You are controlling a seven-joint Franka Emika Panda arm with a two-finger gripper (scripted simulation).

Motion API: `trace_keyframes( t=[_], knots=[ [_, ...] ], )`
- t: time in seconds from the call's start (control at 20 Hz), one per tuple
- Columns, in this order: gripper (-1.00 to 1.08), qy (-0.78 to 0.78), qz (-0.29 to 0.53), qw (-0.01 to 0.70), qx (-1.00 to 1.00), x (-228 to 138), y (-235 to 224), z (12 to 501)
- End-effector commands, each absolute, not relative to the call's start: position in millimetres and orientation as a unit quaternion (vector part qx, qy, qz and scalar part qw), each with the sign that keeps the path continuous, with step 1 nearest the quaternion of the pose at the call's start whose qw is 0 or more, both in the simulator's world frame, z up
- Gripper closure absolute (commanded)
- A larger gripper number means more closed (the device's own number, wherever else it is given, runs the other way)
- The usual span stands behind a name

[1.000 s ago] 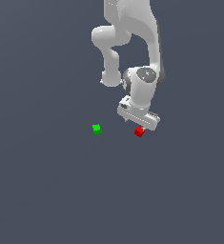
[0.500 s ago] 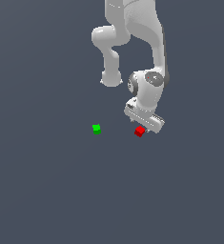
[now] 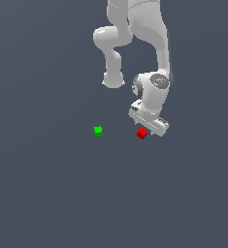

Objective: Stack the red cube on top of the green cube.

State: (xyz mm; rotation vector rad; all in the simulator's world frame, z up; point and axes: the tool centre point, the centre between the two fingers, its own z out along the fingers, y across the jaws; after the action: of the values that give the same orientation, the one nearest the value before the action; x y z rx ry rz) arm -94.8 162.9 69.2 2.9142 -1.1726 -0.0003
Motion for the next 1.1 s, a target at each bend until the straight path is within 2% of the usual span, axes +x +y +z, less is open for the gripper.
trace_keyframes(
  t=[0.0, 0.35, 1.05],
  knots=[
    [-0.92, -0.373, 0.000, 0.000, 0.928, -94, 162, 70],
    [-0.92, -0.372, 0.000, 0.000, 0.928, -94, 162, 65],
    [-0.92, -0.372, 0.000, 0.000, 0.928, -94, 161, 20]
  ],
)
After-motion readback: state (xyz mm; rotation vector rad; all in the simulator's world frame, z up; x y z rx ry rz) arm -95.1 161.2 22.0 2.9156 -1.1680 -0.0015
